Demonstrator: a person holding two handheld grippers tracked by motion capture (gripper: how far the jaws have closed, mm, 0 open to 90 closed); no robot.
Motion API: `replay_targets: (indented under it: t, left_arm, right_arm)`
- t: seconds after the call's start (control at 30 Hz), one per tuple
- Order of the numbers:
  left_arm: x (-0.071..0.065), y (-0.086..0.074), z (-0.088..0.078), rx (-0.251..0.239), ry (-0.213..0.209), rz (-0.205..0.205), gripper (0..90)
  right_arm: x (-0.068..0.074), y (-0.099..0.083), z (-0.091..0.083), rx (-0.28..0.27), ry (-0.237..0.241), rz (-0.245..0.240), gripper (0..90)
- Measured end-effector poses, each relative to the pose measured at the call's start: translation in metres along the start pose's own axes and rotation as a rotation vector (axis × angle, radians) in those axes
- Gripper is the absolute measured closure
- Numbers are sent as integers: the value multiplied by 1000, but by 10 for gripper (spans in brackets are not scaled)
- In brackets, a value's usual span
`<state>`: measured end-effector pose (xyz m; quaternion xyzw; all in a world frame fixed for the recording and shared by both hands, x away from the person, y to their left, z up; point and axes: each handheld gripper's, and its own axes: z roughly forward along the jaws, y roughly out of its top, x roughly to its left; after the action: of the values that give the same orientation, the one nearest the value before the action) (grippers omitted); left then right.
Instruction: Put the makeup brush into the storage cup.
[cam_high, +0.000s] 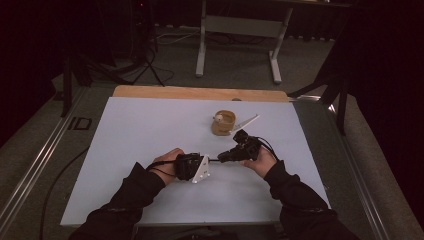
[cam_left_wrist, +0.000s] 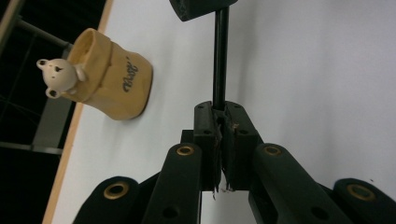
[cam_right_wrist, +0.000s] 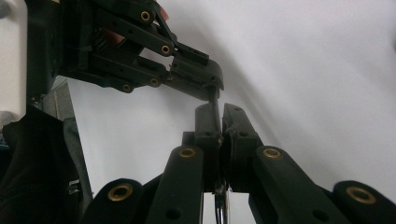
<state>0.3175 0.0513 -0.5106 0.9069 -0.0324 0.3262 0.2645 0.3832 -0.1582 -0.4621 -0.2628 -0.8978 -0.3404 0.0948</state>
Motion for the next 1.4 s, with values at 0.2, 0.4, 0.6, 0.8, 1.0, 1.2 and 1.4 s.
replay_targets:
  t: [0.2, 0.4, 0.6, 0.8, 1.0, 1.2, 1.4]
  left_arm:
    - [2, -1, -3, -4, -6, 14, 864]
    - [6, -1, -5, -12, -65, -87, 866]
    - [11, -2, -10, -26, -108, -164, 868]
    - [10, -2, -14, -11, -141, -206, 868]
    - [9, -4, -19, -18, -166, -254, 869]
    - [14, -9, -27, -46, -197, -369, 868]
    - [21, -14, -34, -117, -247, -507, 868]
  right_arm:
    - [1, 1, 2, -6, 13, -3, 846]
    - [4, 5, -7, -44, 4, -23, 733]
    - [10, 9, -20, -113, -50, -39, 525]
    - [17, 11, -43, -226, -99, -73, 297]
    - [26, 11, -67, -319, -154, -124, 121]
    - [31, 4, -87, -414, -215, -160, 117]
    - [41, -3, -102, -481, -308, -175, 117]
